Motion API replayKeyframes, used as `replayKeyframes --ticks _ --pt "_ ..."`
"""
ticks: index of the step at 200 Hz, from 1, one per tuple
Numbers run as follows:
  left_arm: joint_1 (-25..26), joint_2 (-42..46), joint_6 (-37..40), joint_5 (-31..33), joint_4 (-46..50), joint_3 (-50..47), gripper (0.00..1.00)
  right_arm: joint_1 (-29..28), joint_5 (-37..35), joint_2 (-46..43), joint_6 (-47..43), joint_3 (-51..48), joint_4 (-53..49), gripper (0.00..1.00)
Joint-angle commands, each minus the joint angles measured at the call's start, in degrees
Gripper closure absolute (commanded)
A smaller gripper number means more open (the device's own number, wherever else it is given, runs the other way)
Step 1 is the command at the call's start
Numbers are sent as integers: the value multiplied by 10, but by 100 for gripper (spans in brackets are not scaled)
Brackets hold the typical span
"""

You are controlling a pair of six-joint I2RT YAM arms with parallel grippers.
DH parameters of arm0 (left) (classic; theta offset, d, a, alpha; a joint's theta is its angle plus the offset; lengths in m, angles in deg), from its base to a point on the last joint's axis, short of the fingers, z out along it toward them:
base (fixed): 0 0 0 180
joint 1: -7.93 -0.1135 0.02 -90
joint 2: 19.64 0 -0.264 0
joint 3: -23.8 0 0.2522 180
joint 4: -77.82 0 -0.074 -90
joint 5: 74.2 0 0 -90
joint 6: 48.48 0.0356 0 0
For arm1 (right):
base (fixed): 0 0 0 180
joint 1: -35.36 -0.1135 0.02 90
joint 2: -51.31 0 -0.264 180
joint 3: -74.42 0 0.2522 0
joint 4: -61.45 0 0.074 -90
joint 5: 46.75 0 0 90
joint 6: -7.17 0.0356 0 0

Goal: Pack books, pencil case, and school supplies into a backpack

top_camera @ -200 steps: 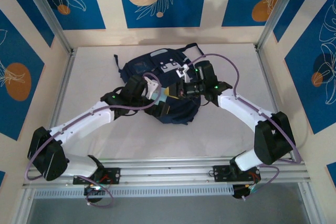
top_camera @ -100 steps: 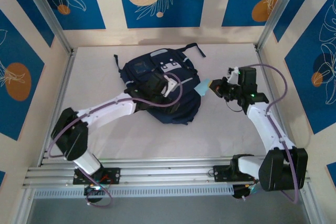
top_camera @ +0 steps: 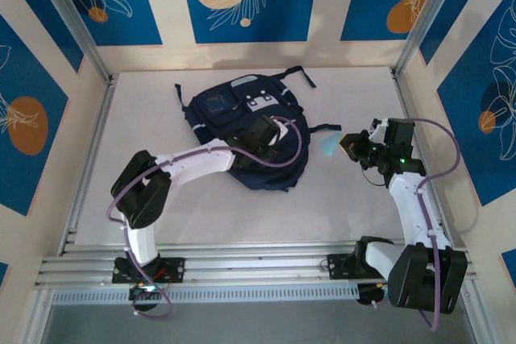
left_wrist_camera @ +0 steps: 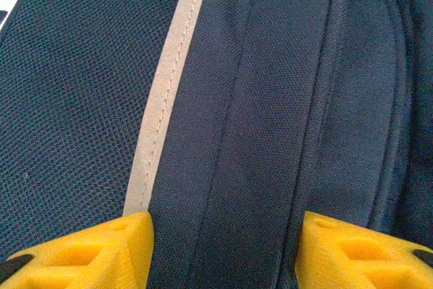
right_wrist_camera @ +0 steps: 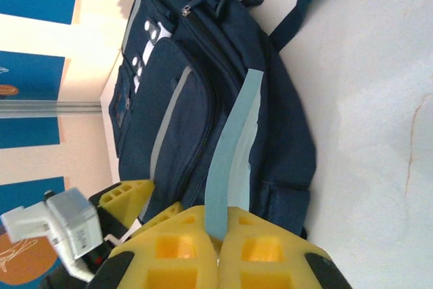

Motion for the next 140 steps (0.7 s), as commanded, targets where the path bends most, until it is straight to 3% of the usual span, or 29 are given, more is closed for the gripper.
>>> replayKeyframes --ticks 1,15,32,61,110,140 --pt "2 -24 18 28 -15 31 50 0 34 -11 2 1 4 100" --pt "2 -32 12 17 -6 41 66 -5 36 -12 6 0 9 100" --pt "0 -26 -5 -5 15 55 100 -21 36 -11 15 -7 23 100" --pt "-9 9 -56 -64 57 90 100 -62 32 -5 37 -22 68 100" --pt "-67 63 -172 -211 30 99 100 -133 33 37 110 -36 201 100" --pt "-73 61 -192 -236 18 105 100 -180 21 100 178 -37 319 100"
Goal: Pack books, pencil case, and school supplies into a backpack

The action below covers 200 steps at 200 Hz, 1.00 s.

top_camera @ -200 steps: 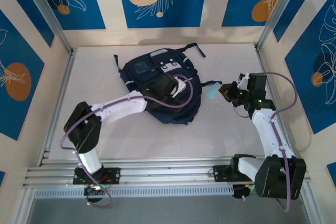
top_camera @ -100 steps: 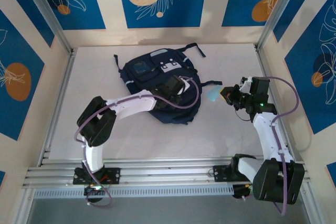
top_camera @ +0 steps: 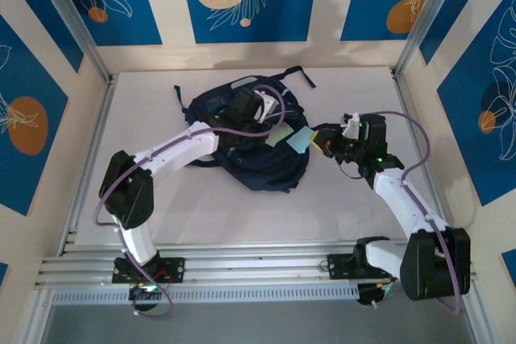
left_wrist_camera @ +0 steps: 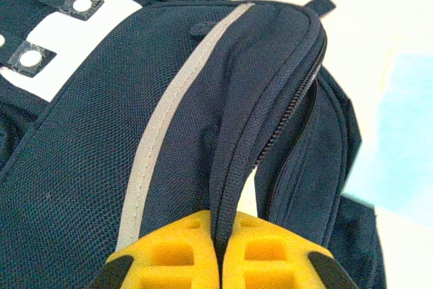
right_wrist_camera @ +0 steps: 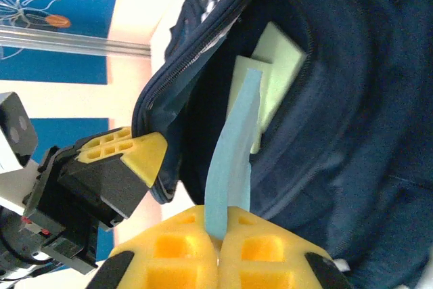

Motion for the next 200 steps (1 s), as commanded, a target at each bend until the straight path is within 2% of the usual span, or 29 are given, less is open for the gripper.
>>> replayKeyframes --ticks 1,78,117,153,170,200 --pt "3 21 -51 -65 -28 26 100 -30 -2 41 70 -6 123 100" --pt "3 27 -118 -91 -90 8 100 -112 -13 222 138 72 299 100" --pt "3 34 -127 -91 -100 0 100 -110 -47 267 131 78 241 100" --pt "3 28 -131 -88 -102 -3 100 -104 -68 251 116 69 172 80" --pt "1 31 -131 -83 -100 -4 100 -104 -95 213 80 72 95 72" --pt "-13 49 -135 -80 -97 -19 58 -107 -153 134 10 85 -56 56"
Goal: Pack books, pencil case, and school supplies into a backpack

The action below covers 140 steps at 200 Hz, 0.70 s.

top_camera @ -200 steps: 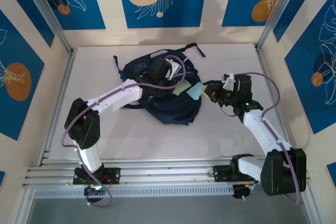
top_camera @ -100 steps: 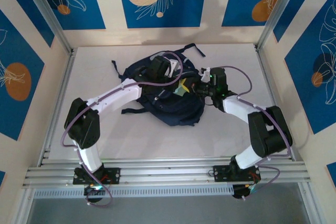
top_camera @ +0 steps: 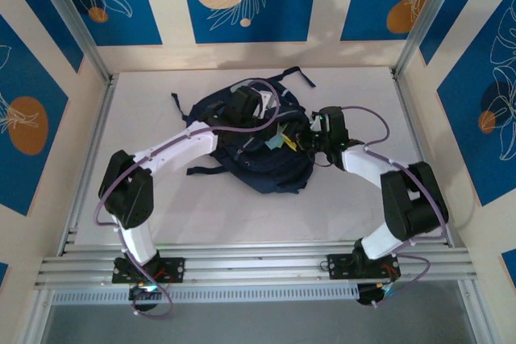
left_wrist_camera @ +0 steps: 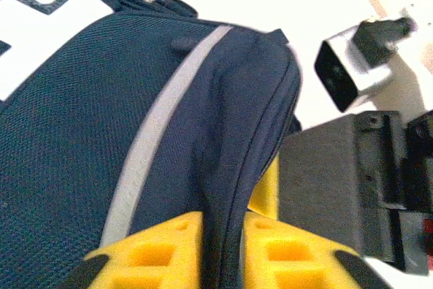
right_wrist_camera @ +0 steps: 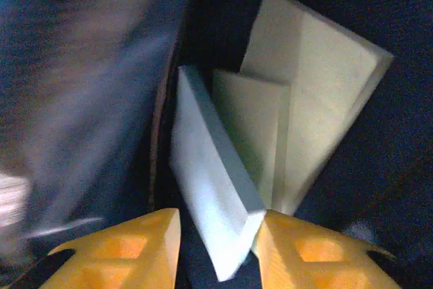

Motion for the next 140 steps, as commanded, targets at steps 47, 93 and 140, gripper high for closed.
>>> replayKeyframes --ticks 47,93,140 --pt "-71 111 -12 4 -46 -97 33 -45 -135 -163 -112 26 -308 42" --pt "-132 132 -27 4 -65 -184 29 -176 -233 -104 -64 105 -329 37" --pt "-155 107 -32 -33 -78 -221 25 -266 -271 39 -17 215 -331 43"
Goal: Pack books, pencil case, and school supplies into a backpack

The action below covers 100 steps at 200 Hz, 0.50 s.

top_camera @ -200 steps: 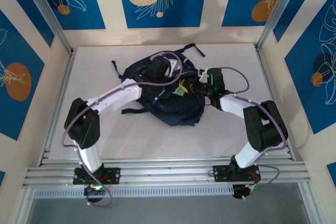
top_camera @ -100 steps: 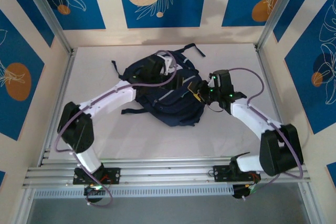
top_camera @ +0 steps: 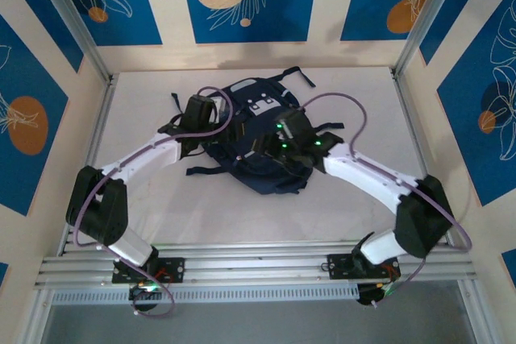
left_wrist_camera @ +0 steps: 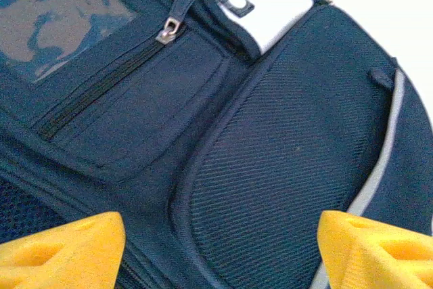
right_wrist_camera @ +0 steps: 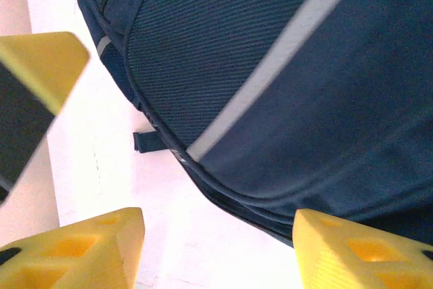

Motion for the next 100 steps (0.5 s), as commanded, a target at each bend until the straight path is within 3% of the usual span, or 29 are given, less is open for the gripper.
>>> replayKeyframes --ticks 1,40,72,82,100 --pt "-9 -14 -5 -26 -24 -14 25 -27 -39 53 39 41 -17 43" --pt "-32 -44 -7 -65 -85 -48 28 -59 -63 120 91 83 -5 51" --pt "-46 -85 -5 -116 -126 -52 43 -84 -92 161 101 113 -22 55" --pt "-46 -91 -7 -131 -144 -56 50 -86 -99 170 106 116 -24 56" --pt "-46 -97 -18 -156 -168 -59 71 -84 -100 182 108 121 -29 57"
